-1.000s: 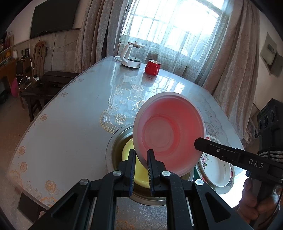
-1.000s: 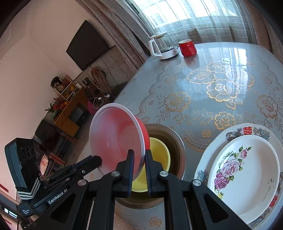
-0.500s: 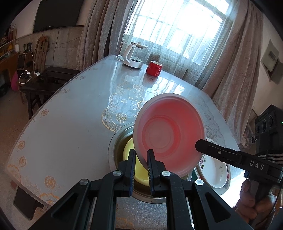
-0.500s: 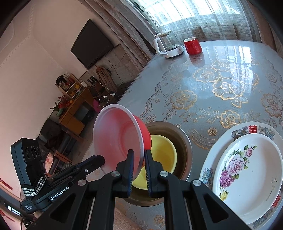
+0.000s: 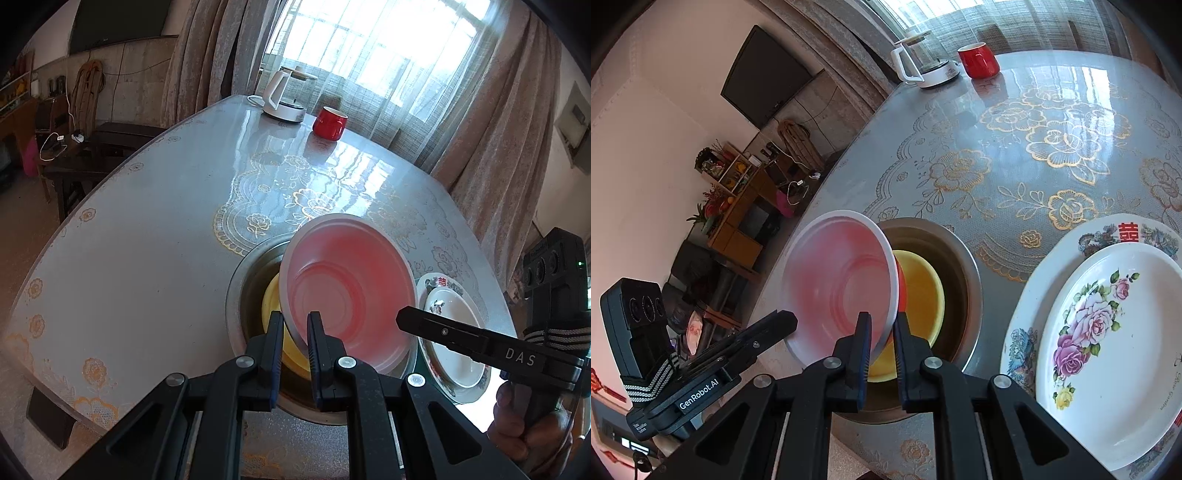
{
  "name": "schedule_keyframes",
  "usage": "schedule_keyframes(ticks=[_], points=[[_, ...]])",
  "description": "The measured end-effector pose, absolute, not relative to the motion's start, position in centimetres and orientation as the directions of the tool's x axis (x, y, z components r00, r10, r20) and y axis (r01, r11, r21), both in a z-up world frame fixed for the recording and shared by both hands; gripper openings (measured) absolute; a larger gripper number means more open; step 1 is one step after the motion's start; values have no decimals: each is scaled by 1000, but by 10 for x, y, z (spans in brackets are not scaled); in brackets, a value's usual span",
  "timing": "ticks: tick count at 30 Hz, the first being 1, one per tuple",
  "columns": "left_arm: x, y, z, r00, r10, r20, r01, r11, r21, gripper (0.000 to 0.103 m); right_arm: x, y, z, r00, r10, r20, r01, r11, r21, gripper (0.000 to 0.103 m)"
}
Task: Organize plates and bowls
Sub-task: 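Lower the red bowl into the yellow bowl with the right gripper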
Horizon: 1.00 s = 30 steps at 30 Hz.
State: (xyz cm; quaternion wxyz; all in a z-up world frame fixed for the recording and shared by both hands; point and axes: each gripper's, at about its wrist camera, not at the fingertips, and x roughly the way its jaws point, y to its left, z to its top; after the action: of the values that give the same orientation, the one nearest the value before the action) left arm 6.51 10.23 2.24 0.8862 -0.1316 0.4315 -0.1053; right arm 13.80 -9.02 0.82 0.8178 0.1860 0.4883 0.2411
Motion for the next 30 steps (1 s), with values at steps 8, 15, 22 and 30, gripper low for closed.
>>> schedule_keyframes(ticks=[8, 15, 22, 30], points=[[69, 99, 13, 577, -307, -757, 64, 941, -333, 13, 139, -93, 5, 397, 570, -719, -210, 819, 533, 15], [71, 99, 9, 562, -308, -768, 60, 941, -333, 13, 139, -94, 2, 383, 558, -736, -199, 828, 525, 17], [75, 98, 2, 536, -301, -789, 52, 944, -326, 13, 137, -93, 0, 383, 536, -752, -189, 842, 505, 18], [79, 99, -2, 530, -290, -797, 46, 948, -314, 13, 136, -89, 2, 419, 465, -779, -198, 885, 422, 20]])
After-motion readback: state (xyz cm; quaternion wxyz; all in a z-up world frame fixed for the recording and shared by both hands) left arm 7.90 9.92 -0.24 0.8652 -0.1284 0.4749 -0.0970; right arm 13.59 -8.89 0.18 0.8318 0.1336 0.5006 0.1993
